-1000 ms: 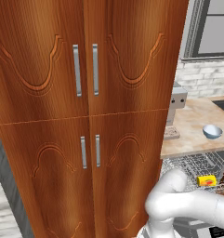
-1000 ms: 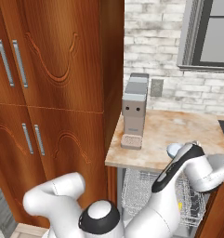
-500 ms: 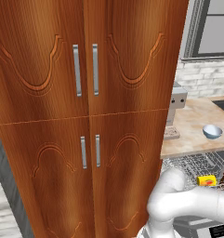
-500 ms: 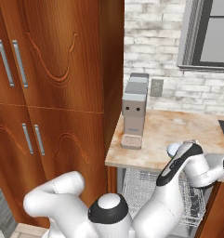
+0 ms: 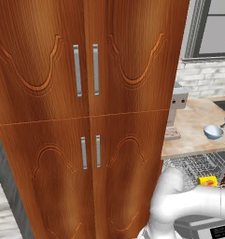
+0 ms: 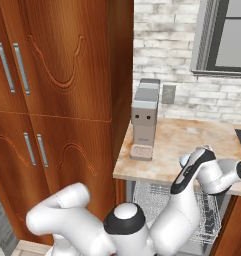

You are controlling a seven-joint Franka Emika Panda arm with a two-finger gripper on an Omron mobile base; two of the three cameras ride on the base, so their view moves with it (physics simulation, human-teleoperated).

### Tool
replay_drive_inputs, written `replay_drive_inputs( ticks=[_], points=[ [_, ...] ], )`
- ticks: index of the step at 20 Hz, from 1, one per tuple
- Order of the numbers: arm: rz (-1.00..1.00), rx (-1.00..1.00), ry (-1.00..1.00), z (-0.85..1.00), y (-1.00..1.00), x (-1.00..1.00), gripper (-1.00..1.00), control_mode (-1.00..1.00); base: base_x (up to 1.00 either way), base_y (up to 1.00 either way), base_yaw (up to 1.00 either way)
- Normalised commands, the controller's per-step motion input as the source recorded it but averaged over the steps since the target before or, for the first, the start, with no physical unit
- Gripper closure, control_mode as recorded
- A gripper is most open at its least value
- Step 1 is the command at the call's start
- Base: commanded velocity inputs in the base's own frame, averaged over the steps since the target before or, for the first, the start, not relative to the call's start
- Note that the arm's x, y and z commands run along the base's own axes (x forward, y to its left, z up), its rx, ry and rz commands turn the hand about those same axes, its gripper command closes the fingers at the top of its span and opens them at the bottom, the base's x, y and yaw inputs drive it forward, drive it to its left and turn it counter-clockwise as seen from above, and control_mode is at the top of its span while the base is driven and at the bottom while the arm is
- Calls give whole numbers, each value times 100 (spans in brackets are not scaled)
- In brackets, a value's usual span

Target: Pick up the cup and bowl from the counter, place them in the dishwasher, and close the dishwasher door.

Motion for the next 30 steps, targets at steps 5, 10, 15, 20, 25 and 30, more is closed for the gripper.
replay_drive_inputs(
  ticks=[5,10,15,20,25,30],
  points=[
    [0,0,3,-32,0,40,-100,-100,0,0,0],
    [0,-1,2,-26,-6,37,-100,-100,0,0,0],
    [0,0,1,-32,-14,27,-100,-100,0,0,0],
    [0,0,3,-40,-10,36,-100,-100,0,0,0],
    [0,-1,3,-37,-3,30,100,-100,0,0,0],
    [0,0,0,-14,-8,-6,100,-100,0,0,0]
  ],
)
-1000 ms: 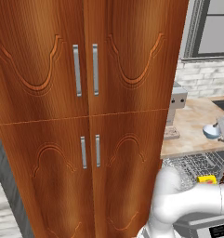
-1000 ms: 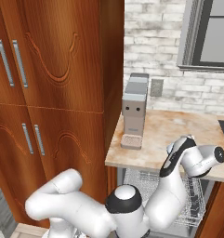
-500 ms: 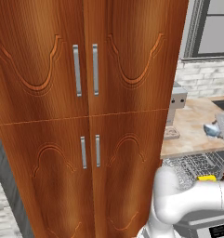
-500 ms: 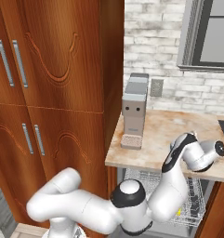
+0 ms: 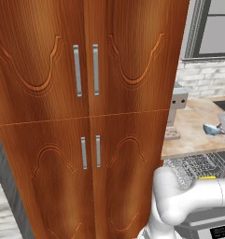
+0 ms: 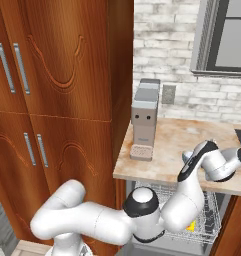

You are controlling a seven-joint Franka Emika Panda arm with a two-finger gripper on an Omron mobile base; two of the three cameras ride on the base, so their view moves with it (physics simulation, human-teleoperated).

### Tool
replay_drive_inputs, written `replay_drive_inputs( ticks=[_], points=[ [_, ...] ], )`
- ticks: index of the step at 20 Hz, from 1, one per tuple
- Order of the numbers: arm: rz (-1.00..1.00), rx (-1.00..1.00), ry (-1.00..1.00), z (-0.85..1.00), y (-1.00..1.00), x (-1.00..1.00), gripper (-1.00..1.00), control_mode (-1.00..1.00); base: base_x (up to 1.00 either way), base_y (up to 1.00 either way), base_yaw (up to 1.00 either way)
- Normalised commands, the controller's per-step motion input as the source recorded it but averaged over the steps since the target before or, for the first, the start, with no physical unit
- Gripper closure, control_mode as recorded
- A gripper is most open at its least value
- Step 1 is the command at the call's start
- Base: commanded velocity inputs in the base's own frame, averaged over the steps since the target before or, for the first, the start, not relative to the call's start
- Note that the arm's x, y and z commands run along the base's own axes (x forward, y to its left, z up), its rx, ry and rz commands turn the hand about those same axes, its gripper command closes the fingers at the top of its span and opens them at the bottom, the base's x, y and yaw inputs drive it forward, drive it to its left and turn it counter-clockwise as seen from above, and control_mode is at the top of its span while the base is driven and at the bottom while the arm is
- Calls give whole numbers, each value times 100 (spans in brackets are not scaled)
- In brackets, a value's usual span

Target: Pick up the cup and bowl from the counter, place them in the dishwasher, and close the dishwasher door.

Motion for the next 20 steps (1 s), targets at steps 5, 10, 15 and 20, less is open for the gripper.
replay_drive_inputs(
  ticks=[5,10,15,20],
  points=[
    [0,0,-1,-5,-8,-24,100,-100,0,0,0],
    [0,0,-7,0,-1,-53,100,-100,0,0,0],
    [0,0,-10,-1,12,-72,100,-100,0,0,0],
    [0,-7,-8,-19,47,-72,100,-100,0,0,0]
  ],
)
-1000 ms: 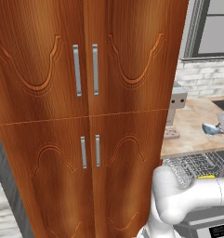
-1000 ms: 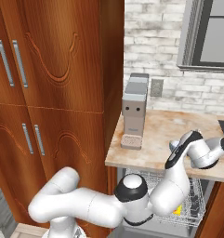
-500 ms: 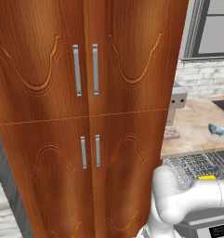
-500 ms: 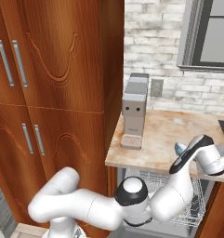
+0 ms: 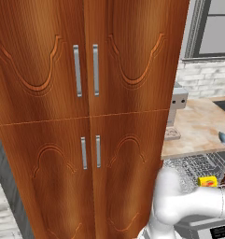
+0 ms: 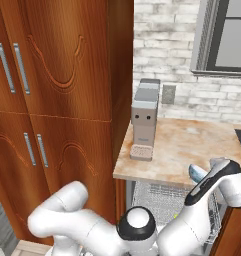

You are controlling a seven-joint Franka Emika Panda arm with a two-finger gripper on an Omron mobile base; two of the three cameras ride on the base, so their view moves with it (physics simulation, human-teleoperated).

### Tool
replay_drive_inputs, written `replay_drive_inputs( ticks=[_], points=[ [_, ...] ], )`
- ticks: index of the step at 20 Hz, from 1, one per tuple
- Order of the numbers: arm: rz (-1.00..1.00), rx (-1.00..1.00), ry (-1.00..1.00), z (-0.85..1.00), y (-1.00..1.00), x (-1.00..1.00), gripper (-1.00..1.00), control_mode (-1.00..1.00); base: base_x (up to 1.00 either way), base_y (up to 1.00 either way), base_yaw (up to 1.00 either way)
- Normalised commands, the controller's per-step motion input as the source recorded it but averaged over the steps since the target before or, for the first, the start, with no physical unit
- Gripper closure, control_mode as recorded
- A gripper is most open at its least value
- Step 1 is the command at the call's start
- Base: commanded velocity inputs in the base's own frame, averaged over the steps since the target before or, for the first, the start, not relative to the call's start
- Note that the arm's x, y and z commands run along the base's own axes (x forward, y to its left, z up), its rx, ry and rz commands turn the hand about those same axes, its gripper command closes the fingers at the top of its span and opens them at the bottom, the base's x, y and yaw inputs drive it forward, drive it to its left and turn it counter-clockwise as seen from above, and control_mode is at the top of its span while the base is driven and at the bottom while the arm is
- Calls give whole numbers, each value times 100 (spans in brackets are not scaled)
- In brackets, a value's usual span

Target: Pick up the cup and bowl from the counter, place them in the dishwasher, and close the dishwasher door.

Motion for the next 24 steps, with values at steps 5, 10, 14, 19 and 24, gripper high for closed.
replay_drive_inputs(
  ticks=[5,10,14,19,24],
  points=[
    [0,-8,-6,-33,48,-65,100,-100,0,0,0],
    [-12,-14,-5,-27,34,-58,100,-100,0,0,0],
    [-29,-25,-6,-26,34,-45,100,-100,0,0,0],
    [-22,-11,-3,-47,19,-12,100,-100,0,0,0],
    [-4,11,0,-61,-6,0,100,-100,0,0,0]
  ],
)
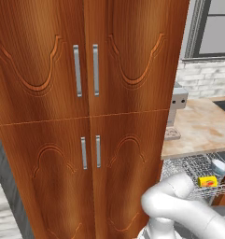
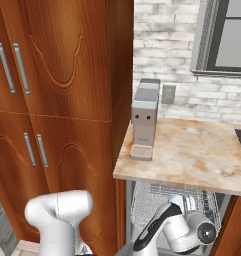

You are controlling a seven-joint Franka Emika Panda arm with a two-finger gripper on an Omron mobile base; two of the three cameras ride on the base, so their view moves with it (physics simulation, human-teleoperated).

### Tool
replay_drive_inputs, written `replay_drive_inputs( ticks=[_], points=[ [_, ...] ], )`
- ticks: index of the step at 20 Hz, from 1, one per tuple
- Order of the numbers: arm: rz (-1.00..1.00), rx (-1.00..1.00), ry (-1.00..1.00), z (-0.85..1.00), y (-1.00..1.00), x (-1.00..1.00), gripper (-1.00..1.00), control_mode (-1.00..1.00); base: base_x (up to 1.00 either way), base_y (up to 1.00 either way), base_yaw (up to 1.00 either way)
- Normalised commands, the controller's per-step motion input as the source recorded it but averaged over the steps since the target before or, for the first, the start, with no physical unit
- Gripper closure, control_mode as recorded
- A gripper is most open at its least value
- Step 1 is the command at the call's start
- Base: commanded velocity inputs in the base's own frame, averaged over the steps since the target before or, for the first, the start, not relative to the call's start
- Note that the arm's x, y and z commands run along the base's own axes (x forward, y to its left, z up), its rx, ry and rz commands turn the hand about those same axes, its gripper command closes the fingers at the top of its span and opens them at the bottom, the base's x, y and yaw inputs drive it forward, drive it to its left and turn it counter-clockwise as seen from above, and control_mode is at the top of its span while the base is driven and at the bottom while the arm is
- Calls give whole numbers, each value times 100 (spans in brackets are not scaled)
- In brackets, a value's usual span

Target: Pick up the cup and bowl from the counter, place them in the dishwasher, and close the dishwasher door.

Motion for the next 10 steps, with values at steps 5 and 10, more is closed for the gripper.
replay_drive_inputs(
  ticks=[5,10],
  points=[
    [0,10,0,-55,-40,0,100,-100,0,0,0],
    [0,7,0,-49,-48,14,100,-100,0,0,0]
  ],
)
